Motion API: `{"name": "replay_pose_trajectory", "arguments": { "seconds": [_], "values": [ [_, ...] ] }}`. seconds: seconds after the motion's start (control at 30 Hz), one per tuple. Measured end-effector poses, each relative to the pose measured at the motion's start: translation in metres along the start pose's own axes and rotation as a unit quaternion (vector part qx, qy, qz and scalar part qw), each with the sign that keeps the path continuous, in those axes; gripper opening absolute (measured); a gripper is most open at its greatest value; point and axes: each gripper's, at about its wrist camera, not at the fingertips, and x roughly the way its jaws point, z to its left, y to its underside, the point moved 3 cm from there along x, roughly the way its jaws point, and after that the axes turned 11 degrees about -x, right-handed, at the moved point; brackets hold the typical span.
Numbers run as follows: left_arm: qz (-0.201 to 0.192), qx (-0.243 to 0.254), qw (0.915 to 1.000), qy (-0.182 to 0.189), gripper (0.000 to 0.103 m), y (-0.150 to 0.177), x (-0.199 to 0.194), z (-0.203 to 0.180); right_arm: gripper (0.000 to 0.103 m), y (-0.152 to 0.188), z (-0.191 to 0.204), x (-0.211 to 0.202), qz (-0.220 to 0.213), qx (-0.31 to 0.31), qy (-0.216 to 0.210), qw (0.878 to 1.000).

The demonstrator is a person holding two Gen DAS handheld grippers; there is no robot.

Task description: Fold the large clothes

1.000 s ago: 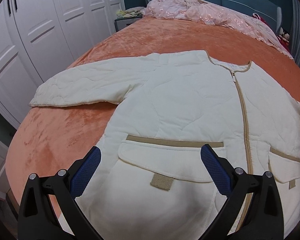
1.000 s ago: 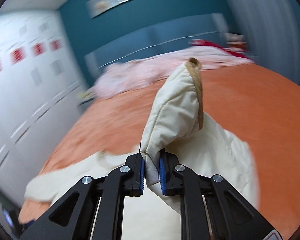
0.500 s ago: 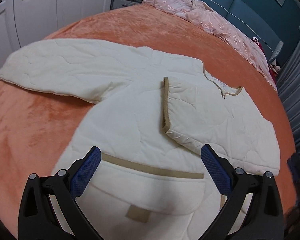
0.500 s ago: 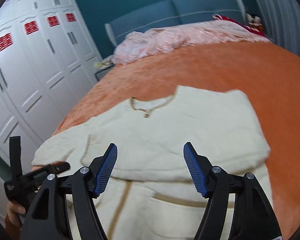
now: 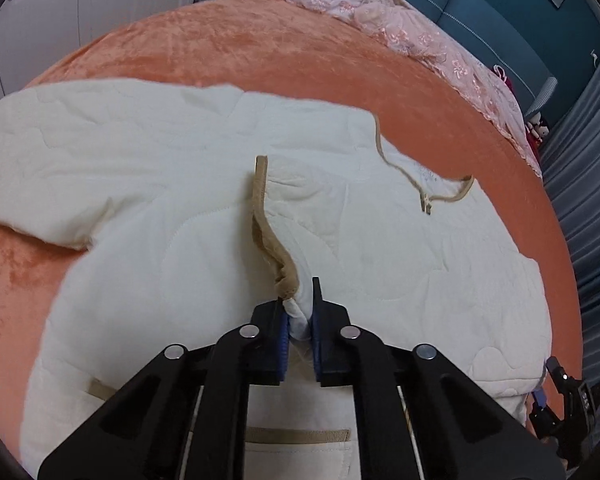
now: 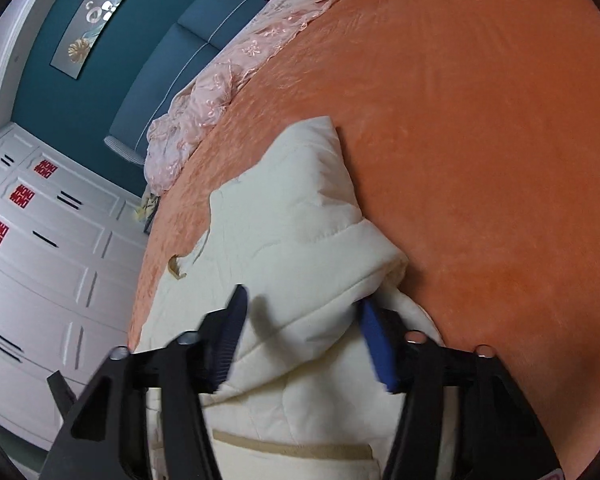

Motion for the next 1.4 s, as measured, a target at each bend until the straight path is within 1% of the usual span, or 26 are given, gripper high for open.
{"name": "replay_pose_trajectory", "arguments": {
  "seconds": [0.03, 0.07, 0.13, 0.17, 0.2, 0.23, 0.3, 0.37, 0.43, 0.53, 0.67, 0.73, 0.87, 0.9, 0.93, 0.97, 1.0, 1.03, 1.07, 1.1, 1.17, 1.23, 1.27, 1.33, 1.37, 1.4],
  "values": [
    [-0.019, 0.006, 0.9998, 0.000, 0.007, -0.007, -0.012, 0.001, 0.018, -0.005, 0.007, 0.001, -0.001, -0.010, 0.000, 1.000],
    [-0.036, 0.011, 0.9993, 0.005, 0.007, -0.013, -0.024, 0.003, 0.013, -0.008, 0.015, -0.002, -0.011, -0.024, -0.006, 1.000],
    [-0.061, 0.016, 0.9980, 0.008, 0.007, -0.020, -0.044, 0.008, 0.012, -0.013, 0.041, -0.014, -0.041, -0.081, -0.009, 0.996],
    [-0.069, 0.023, 0.9974, -0.001, 0.007, -0.020, -0.046, 0.012, 0.012, -0.011, 0.052, -0.016, -0.047, -0.117, 0.002, 0.992],
    [-0.070, 0.036, 0.9968, -0.014, 0.007, -0.017, -0.043, 0.013, 0.012, -0.006, 0.058, -0.010, -0.037, -0.151, 0.028, 0.988],
    [-0.065, 0.050, 0.9960, -0.034, 0.007, -0.013, -0.033, 0.015, 0.011, 0.001, 0.055, 0.001, -0.016, -0.170, 0.054, 0.984],
    [-0.038, 0.062, 0.9948, -0.070, 0.007, 0.002, -0.004, 0.025, 0.010, 0.018, 0.047, 0.021, 0.022, -0.187, 0.098, 0.977],
    [-0.028, 0.071, 0.9930, -0.090, 0.007, 0.018, 0.015, 0.033, 0.010, 0.028, 0.041, 0.028, 0.032, -0.205, 0.122, 0.971],
    [-0.043, 0.085, 0.9905, -0.100, 0.008, 0.028, 0.019, 0.037, 0.010, 0.029, 0.041, 0.031, 0.034, -0.210, 0.130, 0.968],
    [-0.060, 0.100, 0.9867, -0.114, 0.009, 0.033, 0.022, 0.034, 0.010, 0.031, 0.039, 0.036, 0.042, -0.222, 0.149, 0.963],
    [-0.083, 0.117, 0.9818, -0.125, 0.010, 0.042, 0.026, 0.032, 0.011, 0.039, 0.039, 0.044, 0.035, -0.245, 0.174, 0.953],
    [-0.092, 0.124, 0.9792, -0.133, 0.010, 0.044, 0.026, 0.030, 0.011, 0.041, 0.039, 0.045, 0.032, -0.251, 0.182, 0.950],
    [-0.099, 0.129, 0.9769, -0.139, 0.010, 0.046, 0.026, 0.029, 0.014, 0.040, 0.040, 0.042, 0.031, -0.248, 0.184, 0.951],
    [-0.100, 0.128, 0.9770, -0.138, 0.010, 0.047, 0.026, 0.029, 0.017, 0.039, 0.042, 0.036, 0.030, -0.240, 0.193, 0.951],
    [-0.100, 0.126, 0.9777, -0.135, 0.010, 0.046, 0.025, 0.029, 0.020, 0.040, 0.047, 0.023, 0.021, -0.223, 0.206, 0.952],
    [-0.100, 0.123, 0.9786, -0.131, 0.010, 0.046, 0.025, 0.030, 0.024, 0.042, 0.054, 0.007, 0.000, -0.205, 0.213, 0.955],
    [-0.100, 0.120, 0.9795, -0.127, 0.010, 0.046, 0.025, 0.032, 0.026, 0.046, 0.064, -0.011, -0.029, -0.190, 0.208, 0.959],
    [-0.100, 0.118, 0.9801, -0.124, 0.010, 0.046, 0.024, 0.032, 0.026, 0.050, 0.078, -0.022, -0.048, -0.190, 0.191, 0.962],
    [-0.100, 0.117, 0.9806, -0.121, 0.010, 0.046, 0.024, 0.032, 0.026, 0.054, 0.094, -0.024, -0.047, -0.204, 0.174, 0.962],
    [-0.100, 0.116, 0.9809, -0.120, 0.010, 0.046, 0.024, 0.033, 0.026, 0.059, 0.113, -0.015, -0.029, -0.234, 0.155, 0.959],
    [-0.100, 0.114, 0.9813, -0.118, 0.010, 0.046, 0.024, 0.032, 0.025, 0.071, 0.146, 0.010, 0.002, -0.292, 0.118, 0.949],
    [-0.099, 0.112, 0.9820, -0.116, 0.010, 0.045, 0.023, 0.033, 0.025, 0.082, 0.166, 0.038, 0.034, -0.323, 0.105, 0.940],
    [-0.098, 0.111, 0.9824, -0.114, 0.010, 0.045, 0.023, 0.033, 0.025, 0.087, 0.169, 0.052, 0.054, -0.327, 0.100, 0.938],
    [-0.097, 0.107, 0.9836, -0.108, 0.011, 0.044, 0.022, 0.035, 0.025, 0.100, 0.168, 0.074, 0.086, -0.328, 0.103, 0.935],
    [-0.096, 0.104, 0.9845, -0.103, 0.011, 0.044, 0.021, 0.035, 0.025, 0.106, 0.165, 0.082, 0.089, -0.333, 0.115, 0.932],
    [-0.095, 0.100, 0.9857, -0.097, 0.012, 0.043, 0.021, 0.037, 0.024, 0.112, 0.161, 0.086, 0.083, -0.341, 0.121, 0.928]
  ]
}}
